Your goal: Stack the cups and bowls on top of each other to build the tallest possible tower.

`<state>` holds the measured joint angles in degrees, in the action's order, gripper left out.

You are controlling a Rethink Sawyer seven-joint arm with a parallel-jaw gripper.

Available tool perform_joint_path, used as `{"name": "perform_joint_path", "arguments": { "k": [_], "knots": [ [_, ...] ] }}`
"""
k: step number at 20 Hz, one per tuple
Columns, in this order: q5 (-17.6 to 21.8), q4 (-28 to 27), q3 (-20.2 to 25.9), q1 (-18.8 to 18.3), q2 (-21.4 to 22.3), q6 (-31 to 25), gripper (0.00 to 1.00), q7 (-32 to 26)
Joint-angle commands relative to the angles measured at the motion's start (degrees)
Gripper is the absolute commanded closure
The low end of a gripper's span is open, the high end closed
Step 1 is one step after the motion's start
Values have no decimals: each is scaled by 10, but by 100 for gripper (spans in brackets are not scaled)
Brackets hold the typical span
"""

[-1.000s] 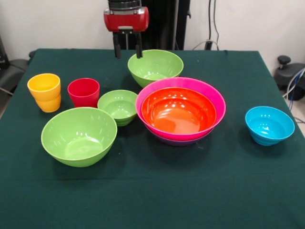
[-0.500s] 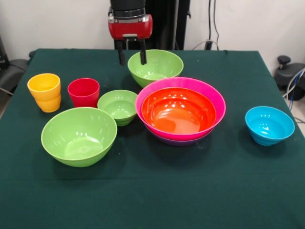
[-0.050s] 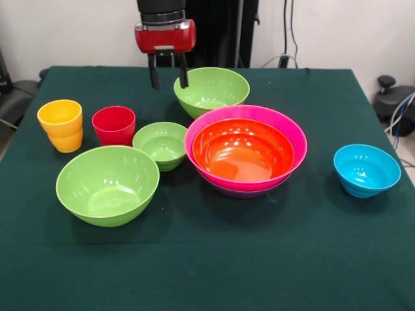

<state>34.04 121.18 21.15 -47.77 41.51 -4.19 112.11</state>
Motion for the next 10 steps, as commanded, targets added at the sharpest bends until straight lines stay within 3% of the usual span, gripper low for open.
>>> {"name": "perform_joint_path", "arguments": {
  "k": [1,6,10],
  "knots": [
    [29,-35,55,-2,-2,-73,0,-50],
    [57,-86,1,48,-67,-24,0,-15],
    [64,-100,-18,67,-80,-10,0,-3]
  ]
}}
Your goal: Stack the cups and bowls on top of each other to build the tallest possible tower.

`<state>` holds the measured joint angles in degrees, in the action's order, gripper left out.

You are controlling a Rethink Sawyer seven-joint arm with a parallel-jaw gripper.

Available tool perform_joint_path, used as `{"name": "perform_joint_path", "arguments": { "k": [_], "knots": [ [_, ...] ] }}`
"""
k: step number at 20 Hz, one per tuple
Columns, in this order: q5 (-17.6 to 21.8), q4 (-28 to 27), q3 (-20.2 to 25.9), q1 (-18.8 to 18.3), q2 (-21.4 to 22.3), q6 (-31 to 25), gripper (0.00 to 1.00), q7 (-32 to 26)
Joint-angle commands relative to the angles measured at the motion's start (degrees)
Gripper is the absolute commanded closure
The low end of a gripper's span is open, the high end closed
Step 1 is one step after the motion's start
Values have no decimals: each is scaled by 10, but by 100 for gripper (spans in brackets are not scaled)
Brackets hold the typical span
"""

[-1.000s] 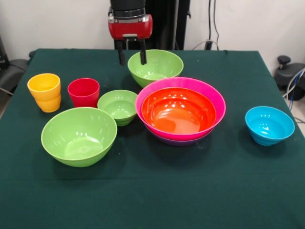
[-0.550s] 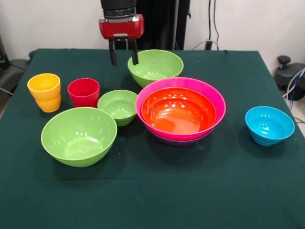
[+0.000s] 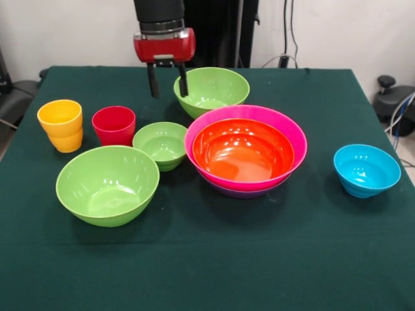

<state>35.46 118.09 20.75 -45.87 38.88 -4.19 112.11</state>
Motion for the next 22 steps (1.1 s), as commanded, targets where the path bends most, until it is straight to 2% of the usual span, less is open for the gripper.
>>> {"name": "perform_joint_path", "arguments": {
  "k": [1,8,16,22],
  "knots": [
    [51,-70,-15,49,-53,-10,0,-2],
    [66,-85,-23,48,-78,4,0,-1],
    [53,-56,24,-2,-33,-48,0,-36],
    [60,-72,33,-16,-51,-52,0,-46]
  ]
}}
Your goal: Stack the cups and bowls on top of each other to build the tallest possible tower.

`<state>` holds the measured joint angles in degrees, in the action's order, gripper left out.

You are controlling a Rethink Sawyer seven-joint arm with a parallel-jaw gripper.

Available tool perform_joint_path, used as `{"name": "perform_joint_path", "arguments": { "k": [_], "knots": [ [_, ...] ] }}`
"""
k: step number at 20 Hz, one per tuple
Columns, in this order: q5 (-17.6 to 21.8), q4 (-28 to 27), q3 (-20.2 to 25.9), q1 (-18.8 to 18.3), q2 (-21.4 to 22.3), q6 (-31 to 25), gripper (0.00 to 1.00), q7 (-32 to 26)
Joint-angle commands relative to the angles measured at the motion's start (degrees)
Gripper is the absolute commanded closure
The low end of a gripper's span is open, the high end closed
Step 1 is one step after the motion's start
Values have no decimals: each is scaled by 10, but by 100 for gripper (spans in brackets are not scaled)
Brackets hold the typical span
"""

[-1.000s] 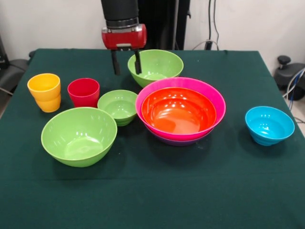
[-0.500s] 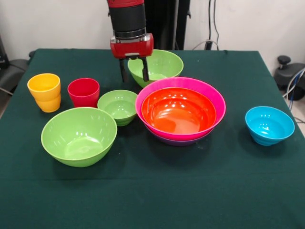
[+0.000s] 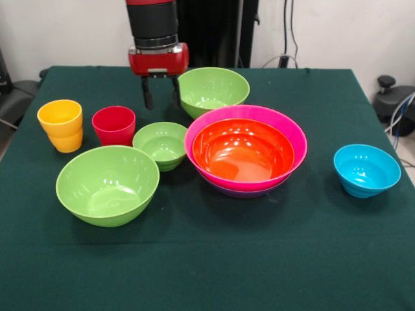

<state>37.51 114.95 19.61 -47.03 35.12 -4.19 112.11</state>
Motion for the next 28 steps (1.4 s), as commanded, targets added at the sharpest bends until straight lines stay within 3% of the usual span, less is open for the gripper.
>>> {"name": "perform_joint_path", "arguments": {
  "k": [1,9,16,28],
  "knots": [
    [40,-42,44,-2,-14,-51,0,-44],
    [38,-45,23,28,-18,-32,0,-19],
    [23,-29,31,27,13,-51,0,-21],
    [27,-83,36,28,-21,-71,0,-43]
  ]
}}
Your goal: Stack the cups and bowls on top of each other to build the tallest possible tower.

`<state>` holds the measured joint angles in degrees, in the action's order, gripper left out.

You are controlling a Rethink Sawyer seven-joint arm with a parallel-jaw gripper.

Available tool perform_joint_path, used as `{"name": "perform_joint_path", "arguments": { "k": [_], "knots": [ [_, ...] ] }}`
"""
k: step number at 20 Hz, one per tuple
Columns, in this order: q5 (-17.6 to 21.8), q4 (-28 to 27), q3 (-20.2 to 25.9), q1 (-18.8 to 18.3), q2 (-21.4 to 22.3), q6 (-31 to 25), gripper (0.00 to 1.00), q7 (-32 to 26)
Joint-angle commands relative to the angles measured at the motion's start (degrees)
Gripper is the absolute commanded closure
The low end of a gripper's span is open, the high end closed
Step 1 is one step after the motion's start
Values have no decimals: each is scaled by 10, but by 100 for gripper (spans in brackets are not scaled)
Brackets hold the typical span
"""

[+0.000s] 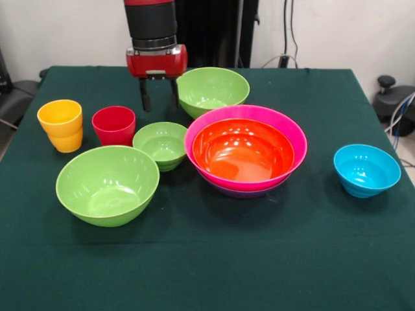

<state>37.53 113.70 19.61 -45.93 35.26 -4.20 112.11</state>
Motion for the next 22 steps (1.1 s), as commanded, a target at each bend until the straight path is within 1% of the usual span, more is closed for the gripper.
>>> {"name": "perform_joint_path", "arguments": {
  "k": [1,4,7,12,16,22],
  "knots": [
    [28,-77,34,19,-31,-69,0,-42],
    [37,-99,11,41,-59,-43,0,-23],
    [41,-120,2,53,-80,-31,0,-18],
    [37,-141,12,47,-97,-44,0,-30],
    [33,-149,11,54,-101,-44,0,-27],
    [29,-138,14,54,-88,-49,0,-26]
  ]
}}
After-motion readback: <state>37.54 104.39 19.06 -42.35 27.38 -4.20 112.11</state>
